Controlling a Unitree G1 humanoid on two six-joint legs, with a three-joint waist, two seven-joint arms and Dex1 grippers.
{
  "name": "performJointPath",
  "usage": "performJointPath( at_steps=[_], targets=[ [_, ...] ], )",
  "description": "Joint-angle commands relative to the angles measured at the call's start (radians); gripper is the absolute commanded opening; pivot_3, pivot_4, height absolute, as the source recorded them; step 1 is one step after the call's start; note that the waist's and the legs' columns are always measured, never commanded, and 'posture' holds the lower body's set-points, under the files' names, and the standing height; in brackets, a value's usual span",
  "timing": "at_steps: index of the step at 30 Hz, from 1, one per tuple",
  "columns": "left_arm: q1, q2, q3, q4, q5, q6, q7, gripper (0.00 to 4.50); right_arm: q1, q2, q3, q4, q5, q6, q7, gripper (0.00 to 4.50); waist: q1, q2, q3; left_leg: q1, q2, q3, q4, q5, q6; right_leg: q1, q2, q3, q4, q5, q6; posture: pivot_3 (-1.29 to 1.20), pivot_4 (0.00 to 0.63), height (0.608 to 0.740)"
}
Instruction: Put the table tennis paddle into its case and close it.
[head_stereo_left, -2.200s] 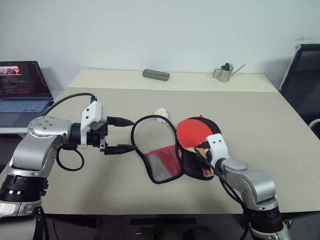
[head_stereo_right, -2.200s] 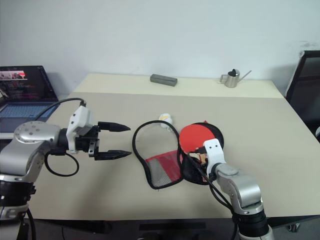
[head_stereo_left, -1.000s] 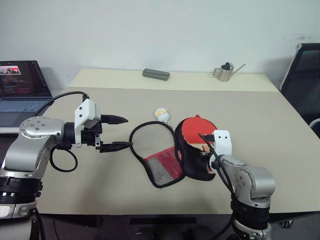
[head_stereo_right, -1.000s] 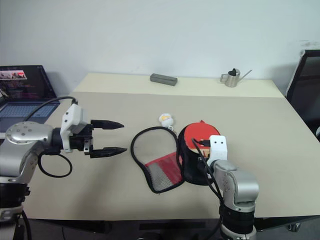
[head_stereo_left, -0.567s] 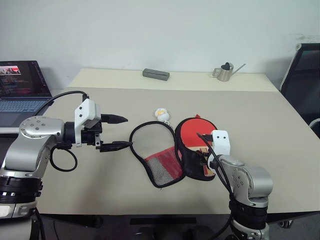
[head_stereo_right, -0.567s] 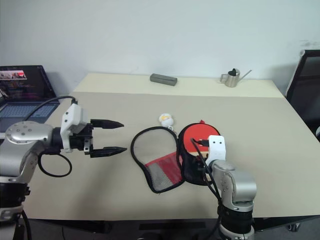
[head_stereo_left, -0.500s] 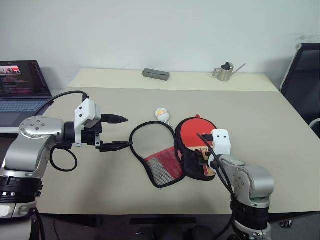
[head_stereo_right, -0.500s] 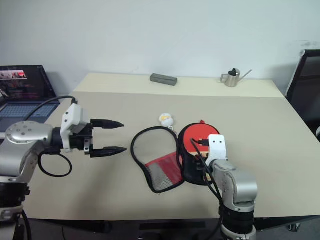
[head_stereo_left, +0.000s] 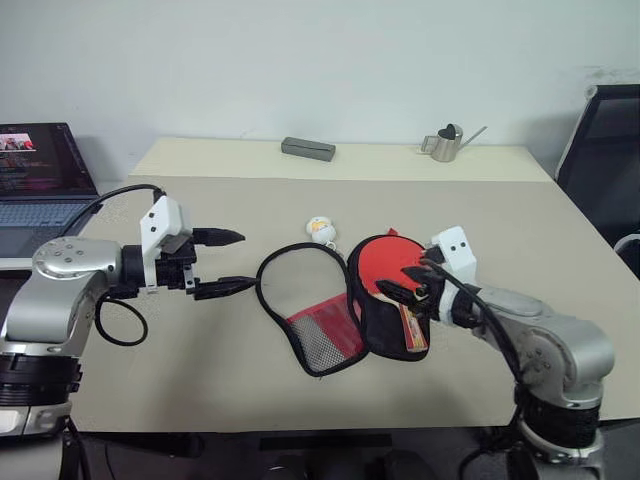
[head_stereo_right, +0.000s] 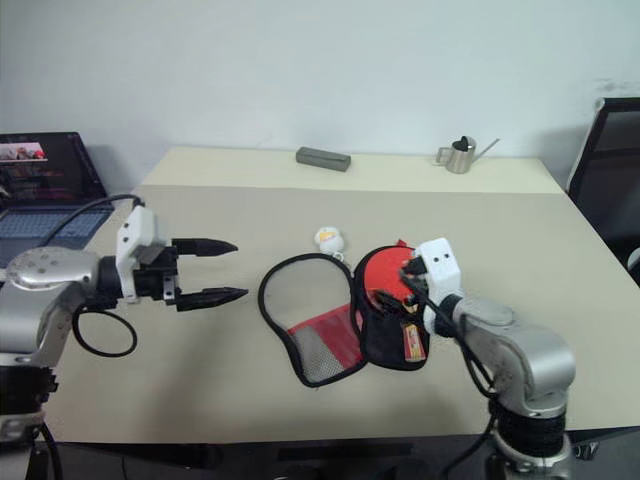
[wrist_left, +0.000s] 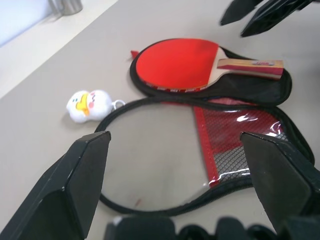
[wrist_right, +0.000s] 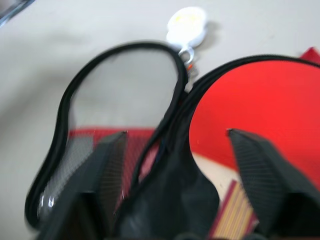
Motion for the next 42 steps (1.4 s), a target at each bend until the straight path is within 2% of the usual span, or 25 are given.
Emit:
performJointPath(
  at_steps=[1, 5, 7, 9, 16, 25, 28, 35, 39, 42],
  targets=[
    [0.015, 0.003, 0.051, -0.01, -0.002, -0.014, 0.026, 4.5, -0.009, -0.11, 0.02, 0.051, 0.017, -0.151, 0.106, 2.06, 0.0, 0.0, 0.0, 0.0, 0.0, 0.0, 0.0, 0.0, 0.0, 0.0, 0.0, 0.0, 0.0, 0.0, 0.0, 0.0, 0.15, 0.74],
    [0.046, 0.007, 0.069, -0.008, 0.0, -0.009, 0.055, 4.5, -0.012, -0.155, 0.038, 0.098, 0.041, -0.244, 0.155, 0.62, 0.0, 0.0, 0.0, 0.0, 0.001, 0.0, 0.0, 0.0, 0.0, 0.0, 0.0, 0.0, 0.0, 0.0, 0.0, 0.0, 0.15, 0.74],
    [0.056, 0.005, 0.076, 0.001, 0.009, -0.011, 0.075, 4.5, -0.004, -0.173, 0.06, 0.094, 0.054, -0.305, 0.205, 0.04, 0.0, 0.0, 0.0, 0.0, 0.001, 0.0, 0.0, 0.0, 0.0, 0.0, 0.0, 0.0, 0.0, 0.0, 0.0, 0.0, 0.15, 0.74],
    [0.068, 0.002, 0.085, 0.02, 0.027, -0.022, 0.108, 4.5, 0.008, -0.187, 0.084, 0.075, 0.07, -0.34, 0.241, 0.04, 0.0, -0.001, 0.0, 0.0, 0.001, 0.0, 0.0, 0.0, 0.0, 0.0, -0.001, 0.0, 0.0, 0.0, 0.0, 0.0, 0.15, 0.74],
    [0.07, -0.014, 0.071, 0.182, 0.142, -0.128, 0.222, 4.5, 0.014, -0.213, 0.132, 0.095, 0.048, -0.406, 0.226, 0.04, 0.003, -0.001, 0.0, 0.0, 0.0, 0.0, 0.0, 0.0, 0.0, 0.0, -0.001, 0.0, 0.0, 0.0, -0.001, 0.0, 0.15, 0.74],
    [0.187, -0.048, 0.053, 0.173, 0.133, -0.148, 0.168, 4.5, 0.014, -0.218, 0.16, 0.107, 0.04, -0.457, 0.218, 0.04, 0.009, -0.001, 0.0, -0.001, 0.0, 0.0, 0.0, -0.001, -0.001, -0.001, -0.002, 0.0, -0.001, -0.001, -0.001, 0.0, 0.15, 0.74],
    [0.211, -0.055, 0.057, 0.166, 0.136, -0.134, 0.177, 3.98, 0.016, -0.219, 0.163, 0.105, 0.046, -0.466, 0.217, 0.0, 0.017, -0.001, 0.0, -0.001, 0.001, 0.0, 0.0, -0.001, -0.001, -0.001, -0.002, 0.0, -0.001, -0.003, -0.005, 0.0, 0.15, 0.74],
    [0.221, -0.086, 0.033, 0.101, 0.088, -0.045, 0.147, 1.41, 0.012, -0.23, 0.156, 0.096, 0.087, -0.464, 0.251, 0.0, 0.028, -0.001, 0.0, -0.001, 0.0, 0.0, 0.0, -0.001, -0.001, -0.001, -0.002, 0.0, -0.001, -0.003, -0.005, 0.0, 0.15, 0.74],
    [0.216, -0.113, -0.02, 0.062, 0.11, -0.027, 0.14, 0.02, 0.009, -0.227, 0.157, 0.097, 0.096, -0.467, 0.249, 0.0, 0.027, -0.001, -0.001, -0.001, 0.0, 0.0, 0.0, -0.001, -0.001, 0.0, -0.003, 0.0, -0.001, -0.003, -0.005, 0.0, 0.15, 0.74],
    [0.185, -0.133, -0.062, 0.074, 0.14, -0.036, 0.15, 0.02, 0.013, -0.23, 0.158, 0.088, 0.109, -0.465, 0.254, 0.0, 0.027, -0.001, -0.001, -0.001, 0.0, 0.0, 0.0, -0.001, -0.001, 0.0, -0.003, 0.0, -0.001, -0.003, -0.005, 0.0, 0.15, 0.74]
  ],
)
